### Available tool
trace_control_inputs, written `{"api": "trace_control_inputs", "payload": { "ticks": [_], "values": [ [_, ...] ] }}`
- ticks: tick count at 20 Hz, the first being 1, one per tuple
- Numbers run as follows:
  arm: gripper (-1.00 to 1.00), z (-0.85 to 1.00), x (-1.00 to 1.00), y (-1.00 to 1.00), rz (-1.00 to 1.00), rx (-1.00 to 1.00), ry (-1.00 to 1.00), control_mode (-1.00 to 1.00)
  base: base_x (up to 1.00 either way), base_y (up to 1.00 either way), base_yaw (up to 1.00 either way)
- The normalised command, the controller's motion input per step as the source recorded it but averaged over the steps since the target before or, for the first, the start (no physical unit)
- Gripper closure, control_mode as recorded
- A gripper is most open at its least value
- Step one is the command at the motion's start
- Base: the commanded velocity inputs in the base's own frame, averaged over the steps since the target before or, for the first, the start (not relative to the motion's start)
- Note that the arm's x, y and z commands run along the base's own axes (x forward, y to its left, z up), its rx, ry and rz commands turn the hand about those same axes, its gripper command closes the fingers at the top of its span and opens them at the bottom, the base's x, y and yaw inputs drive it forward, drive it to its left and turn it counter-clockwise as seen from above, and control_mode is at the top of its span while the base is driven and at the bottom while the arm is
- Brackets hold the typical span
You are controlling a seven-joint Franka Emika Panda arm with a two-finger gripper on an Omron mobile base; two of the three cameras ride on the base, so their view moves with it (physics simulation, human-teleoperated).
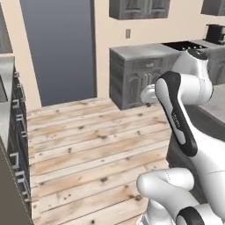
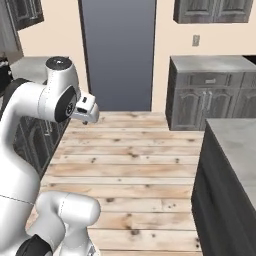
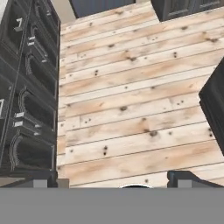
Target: Open the cabinet directly in front. Then move the wine and the mug to the dining counter with the jar on it.
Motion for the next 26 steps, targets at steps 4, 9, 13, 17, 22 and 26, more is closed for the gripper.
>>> {"api": "trace_control_inputs", "payload": {
  "ticks": [4,9,13,17,22,26],
  "values": [
    [-1.0,0.0,0.0,0.0,0.0,0.0,0.0,1.0,1.0,0.0,0.29],
    [-1.0,0.0,0.0,0.0,0.0,0.0,0.0,1.0,0.93,-0.1,0.56],
    [-1.0,0.0,0.0,0.0,0.0,0.0,0.0,1.0,0.3,-0.23,0.63],
    [-1.0,0.0,0.0,0.0,0.0,0.0,0.0,1.0,0.0,-0.21,0.68],
    [-1.0,0.0,0.0,0.0,0.0,0.0,0.0,1.0,0.0,-0.32,0.68],
    [-1.0,0.0,0.0,0.0,0.0,0.0,0.0,1.0,0.11,-0.5,0.56]
  ]
}}
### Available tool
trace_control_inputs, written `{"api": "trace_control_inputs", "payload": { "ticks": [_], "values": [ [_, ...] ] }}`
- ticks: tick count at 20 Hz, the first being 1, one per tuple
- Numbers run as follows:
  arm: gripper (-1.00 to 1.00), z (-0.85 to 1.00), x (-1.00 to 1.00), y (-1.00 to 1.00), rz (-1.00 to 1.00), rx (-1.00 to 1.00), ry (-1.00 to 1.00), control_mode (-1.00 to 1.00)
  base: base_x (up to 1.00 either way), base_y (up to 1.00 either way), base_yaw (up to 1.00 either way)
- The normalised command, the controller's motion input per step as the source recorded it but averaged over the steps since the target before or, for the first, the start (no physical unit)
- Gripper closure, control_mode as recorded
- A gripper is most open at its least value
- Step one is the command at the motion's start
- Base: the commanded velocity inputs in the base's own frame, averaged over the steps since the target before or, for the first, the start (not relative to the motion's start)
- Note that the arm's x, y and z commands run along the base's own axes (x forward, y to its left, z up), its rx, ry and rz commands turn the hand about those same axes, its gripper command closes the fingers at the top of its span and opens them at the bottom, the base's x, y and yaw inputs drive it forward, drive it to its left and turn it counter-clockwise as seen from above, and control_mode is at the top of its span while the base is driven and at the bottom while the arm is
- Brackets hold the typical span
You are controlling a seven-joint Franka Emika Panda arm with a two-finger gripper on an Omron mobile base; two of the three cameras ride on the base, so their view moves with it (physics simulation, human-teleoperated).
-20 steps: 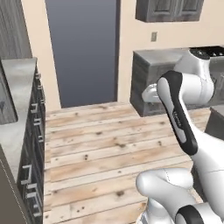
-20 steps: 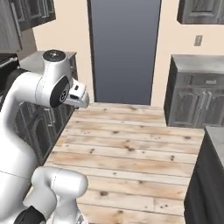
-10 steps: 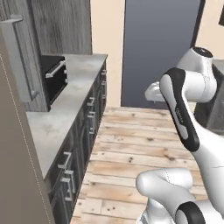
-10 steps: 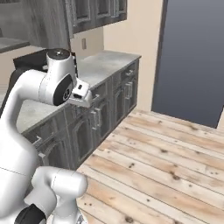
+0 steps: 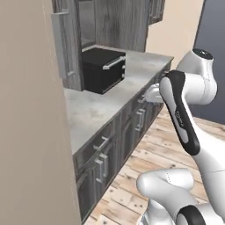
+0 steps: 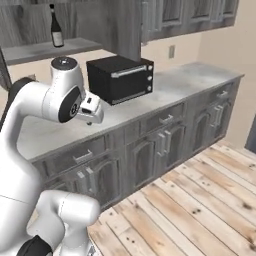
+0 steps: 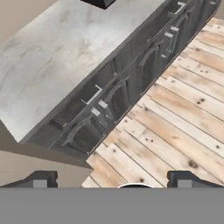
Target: Open the cabinet directly in front. Then move the wine and the mug to the dining counter with the jar on it.
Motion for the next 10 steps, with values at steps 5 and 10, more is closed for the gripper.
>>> {"api": "trace_control_inputs", "payload": {
  "ticks": [5,10],
  "values": [
    [-1.0,0.0,0.0,0.0,0.0,0.0,0.0,1.0,0.28,-0.66,0.49],
    [-1.0,0.0,0.0,0.0,0.0,0.0,0.0,1.0,0.36,-0.63,0.49]
  ]
}}
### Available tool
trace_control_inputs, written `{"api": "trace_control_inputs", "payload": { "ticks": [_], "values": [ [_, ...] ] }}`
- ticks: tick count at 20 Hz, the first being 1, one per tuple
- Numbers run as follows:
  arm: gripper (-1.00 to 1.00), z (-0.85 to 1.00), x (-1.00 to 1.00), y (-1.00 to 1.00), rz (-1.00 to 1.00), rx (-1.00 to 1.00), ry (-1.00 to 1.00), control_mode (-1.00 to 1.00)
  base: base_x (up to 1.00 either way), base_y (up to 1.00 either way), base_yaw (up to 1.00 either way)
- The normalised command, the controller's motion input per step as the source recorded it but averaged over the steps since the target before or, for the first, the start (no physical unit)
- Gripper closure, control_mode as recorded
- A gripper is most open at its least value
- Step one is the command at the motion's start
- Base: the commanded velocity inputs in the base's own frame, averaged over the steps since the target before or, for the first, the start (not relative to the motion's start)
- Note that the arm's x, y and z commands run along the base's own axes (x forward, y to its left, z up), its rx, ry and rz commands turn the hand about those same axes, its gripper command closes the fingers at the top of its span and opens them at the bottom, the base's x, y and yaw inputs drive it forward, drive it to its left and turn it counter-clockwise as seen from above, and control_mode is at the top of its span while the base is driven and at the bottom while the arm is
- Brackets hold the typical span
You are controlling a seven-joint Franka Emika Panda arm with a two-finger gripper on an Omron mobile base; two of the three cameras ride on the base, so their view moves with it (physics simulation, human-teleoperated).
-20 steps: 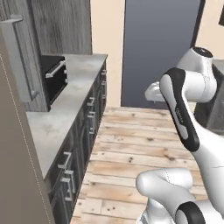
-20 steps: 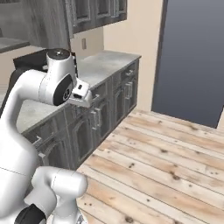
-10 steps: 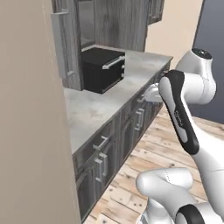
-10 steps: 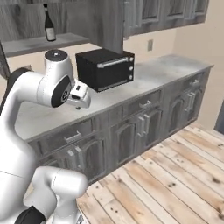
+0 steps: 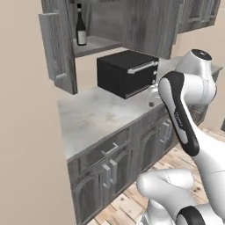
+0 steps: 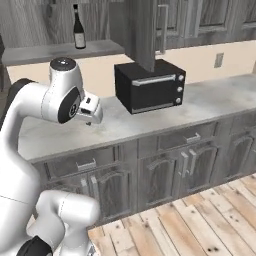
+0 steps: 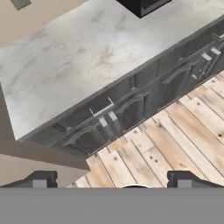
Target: Open the cabinet directly in front. Then move the wine and the mug to the dining counter with the jar on it.
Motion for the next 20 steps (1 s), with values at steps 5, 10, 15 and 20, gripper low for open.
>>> {"api": "trace_control_inputs", "payload": {
  "ticks": [5,10,15,20],
  "values": [
    [-1.0,0.0,0.0,0.0,0.0,0.0,0.0,1.0,0.5,-0.43,0.5],
    [-1.0,0.0,0.0,0.0,0.0,0.0,0.0,1.0,0.4,-0.39,0.53],
    [-1.0,0.0,0.0,0.0,0.0,0.0,0.0,1.0,0.19,-0.37,0.48],
    [-1.0,0.0,0.0,0.0,0.0,0.0,0.0,1.0,0.35,-0.14,0.08]
  ]
}}
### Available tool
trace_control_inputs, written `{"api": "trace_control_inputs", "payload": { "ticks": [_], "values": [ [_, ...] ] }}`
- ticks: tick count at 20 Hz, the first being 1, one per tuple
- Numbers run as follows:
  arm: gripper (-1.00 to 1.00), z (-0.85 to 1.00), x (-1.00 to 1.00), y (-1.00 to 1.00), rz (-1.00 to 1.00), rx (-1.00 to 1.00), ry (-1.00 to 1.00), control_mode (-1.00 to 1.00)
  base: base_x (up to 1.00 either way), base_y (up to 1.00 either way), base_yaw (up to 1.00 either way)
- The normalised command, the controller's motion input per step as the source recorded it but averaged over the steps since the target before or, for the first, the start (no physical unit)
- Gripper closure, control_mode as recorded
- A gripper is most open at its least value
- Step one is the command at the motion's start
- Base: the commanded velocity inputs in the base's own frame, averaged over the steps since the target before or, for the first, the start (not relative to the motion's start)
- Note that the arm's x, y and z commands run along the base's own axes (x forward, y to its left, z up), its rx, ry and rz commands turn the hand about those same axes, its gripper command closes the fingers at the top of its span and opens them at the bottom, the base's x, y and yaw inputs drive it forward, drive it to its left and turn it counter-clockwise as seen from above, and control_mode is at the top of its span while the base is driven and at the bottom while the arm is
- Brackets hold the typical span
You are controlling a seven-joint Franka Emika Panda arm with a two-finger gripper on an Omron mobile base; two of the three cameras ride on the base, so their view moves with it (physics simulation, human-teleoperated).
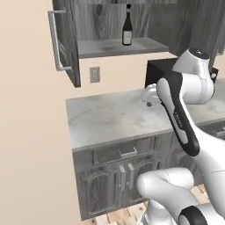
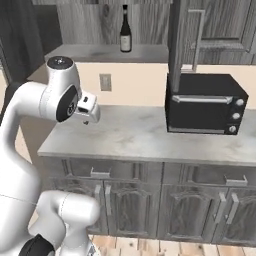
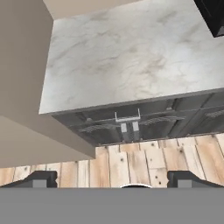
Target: Open the cabinet directly in front. Then move the wine and the mug to the dining counter with the jar on it.
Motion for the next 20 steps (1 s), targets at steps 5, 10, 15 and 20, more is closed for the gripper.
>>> {"api": "trace_control_inputs", "payload": {
  "ticks": [5,10,15,20],
  "values": [
    [-1.0,0.0,0.0,0.0,0.0,0.0,0.0,1.0,0.64,-0.64,0.16],
    [-1.0,0.0,0.0,0.0,0.0,0.0,0.0,1.0,0.6,-0.64,0.18],
    [-1.0,0.0,0.0,0.0,0.0,0.0,0.0,1.0,0.49,-0.02,0.03],
    [-1.0,0.0,0.0,0.0,0.0,0.0,0.0,1.0,0.17,0.51,0.0]
  ]
}}
